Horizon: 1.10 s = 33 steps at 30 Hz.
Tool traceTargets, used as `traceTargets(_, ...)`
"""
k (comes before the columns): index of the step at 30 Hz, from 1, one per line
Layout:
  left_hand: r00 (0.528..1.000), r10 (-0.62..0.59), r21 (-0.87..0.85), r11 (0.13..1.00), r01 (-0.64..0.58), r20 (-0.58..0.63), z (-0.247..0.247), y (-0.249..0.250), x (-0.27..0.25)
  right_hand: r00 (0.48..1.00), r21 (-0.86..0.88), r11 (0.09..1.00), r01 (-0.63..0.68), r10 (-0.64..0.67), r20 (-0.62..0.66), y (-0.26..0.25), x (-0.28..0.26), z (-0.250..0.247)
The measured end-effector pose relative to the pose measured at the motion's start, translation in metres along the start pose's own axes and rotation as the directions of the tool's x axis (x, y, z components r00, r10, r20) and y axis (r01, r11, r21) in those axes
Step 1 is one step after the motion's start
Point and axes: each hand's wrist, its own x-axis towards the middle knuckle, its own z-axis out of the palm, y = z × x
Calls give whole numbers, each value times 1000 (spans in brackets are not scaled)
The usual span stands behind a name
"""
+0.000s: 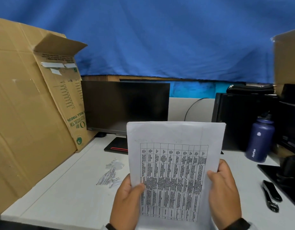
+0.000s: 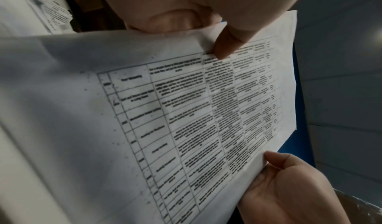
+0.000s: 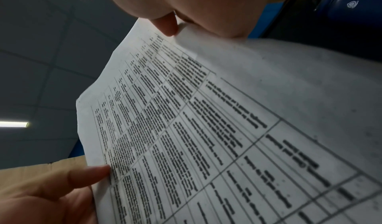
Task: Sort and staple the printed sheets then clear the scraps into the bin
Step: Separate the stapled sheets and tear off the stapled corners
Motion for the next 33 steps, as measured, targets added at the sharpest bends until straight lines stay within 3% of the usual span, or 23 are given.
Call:
traceTargets(3,1000,-12,7,1000,12,0,0,-7,1,1000,-1,1000,3,-3,7,-1,-1,1)
traceTargets(6,999,47,129,991,-47,3,-1,-11,0,1000,-15,1000,16,-16,10,-2,-1,1)
traceTargets(14,994,72,236,970,-49,-88,0,-13,0,1000,-109,994,-21,21,3,-7,3,2)
traceTargets(16,990,107,254,964,-80,-96,-1,-5,1,996,-185,979,85,-89,-11,-23,7,-3)
traceTargets(18,986,153,296,947,-128,-61,-5,6,1,930,-390,867,310,-362,-67,-45,7,-10)
traceTargets(20,978,209,363,912,-192,-8,-11,15,0,822,-616,658,433,-569,-30,-68,3,-14)
traceTargets(22,961,272,447,854,-265,50,-16,21,-3,772,-746,466,476,-628,100,-82,1,-12)
traceTargets(24,935,326,559,754,-346,140,-20,26,-6,772,-782,350,516,-587,246,-86,3,-8)
traceTargets(25,925,335,609,700,-373,182,-21,27,-8,779,-758,352,550,-543,313,-86,5,-7)
traceTargets(27,926,301,678,634,-372,227,-24,27,-11,819,-675,478,562,-436,373,-80,10,-5)
traceTargets(29,941,242,708,620,-337,237,-29,20,-10,859,-612,603,512,-376,348,-66,14,-4)
traceTargets(33,936,168,741,574,-348,309,-28,20,-10,883,-580,665,470,-367,294,-42,10,1)
